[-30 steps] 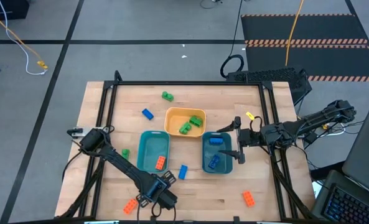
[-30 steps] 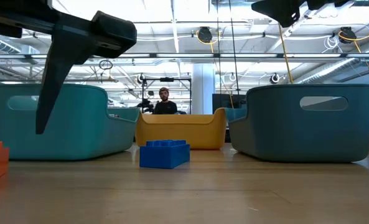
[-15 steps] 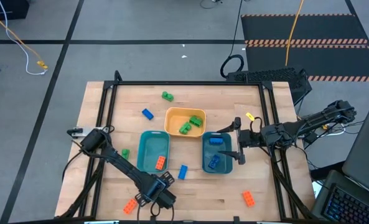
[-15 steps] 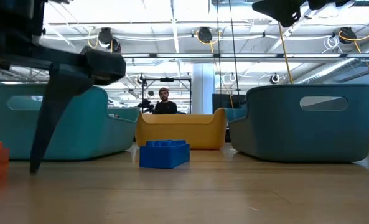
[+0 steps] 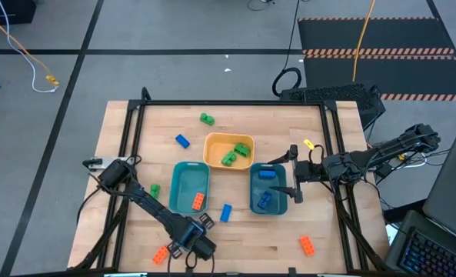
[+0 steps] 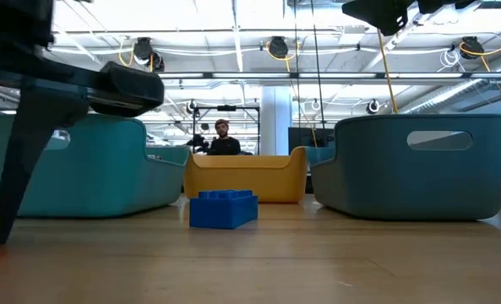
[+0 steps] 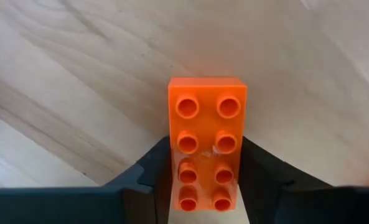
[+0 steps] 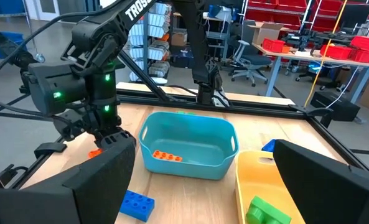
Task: Sort & place blocks by color
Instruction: Put the orange game piece into the light blue bin
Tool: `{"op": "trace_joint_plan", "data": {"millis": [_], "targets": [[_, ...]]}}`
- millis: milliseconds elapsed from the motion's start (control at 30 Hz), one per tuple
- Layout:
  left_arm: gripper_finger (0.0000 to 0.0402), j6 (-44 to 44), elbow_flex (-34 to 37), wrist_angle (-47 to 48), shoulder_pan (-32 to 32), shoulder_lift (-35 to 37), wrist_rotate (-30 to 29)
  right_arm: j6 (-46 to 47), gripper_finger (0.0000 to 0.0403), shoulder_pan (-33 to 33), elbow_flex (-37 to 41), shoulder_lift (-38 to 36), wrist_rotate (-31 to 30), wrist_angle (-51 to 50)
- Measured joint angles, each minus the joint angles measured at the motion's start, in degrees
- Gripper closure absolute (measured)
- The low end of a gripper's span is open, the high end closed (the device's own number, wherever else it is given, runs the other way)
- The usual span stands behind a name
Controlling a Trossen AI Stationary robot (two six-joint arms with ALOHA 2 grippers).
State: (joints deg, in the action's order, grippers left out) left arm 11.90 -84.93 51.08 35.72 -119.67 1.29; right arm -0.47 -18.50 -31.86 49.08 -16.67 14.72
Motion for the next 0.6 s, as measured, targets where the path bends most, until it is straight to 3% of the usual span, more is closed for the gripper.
{"op": "trace_joint_plan", "data": {"millis": [267, 500, 600], "targets": [[0.0264, -6.9, -6.2, 0.5, -0.4, -0.3, 0.7, 0.0, 0.0026, 0.0, 0.0, 0.0, 0.0, 0.0], [0.0264, -17.6, -19.4, 15.0, -1.5, -0.3, -7.3, 0.2, 0.0026, 0.0, 0.0, 0.0, 0.0, 0.0], [0.0264, -26.3, -24.3, 22.4, -3.7, -0.1, -11.1, 0.2, 0.0026, 0.0, 0.0, 0.0, 0.0, 0.0]]}}
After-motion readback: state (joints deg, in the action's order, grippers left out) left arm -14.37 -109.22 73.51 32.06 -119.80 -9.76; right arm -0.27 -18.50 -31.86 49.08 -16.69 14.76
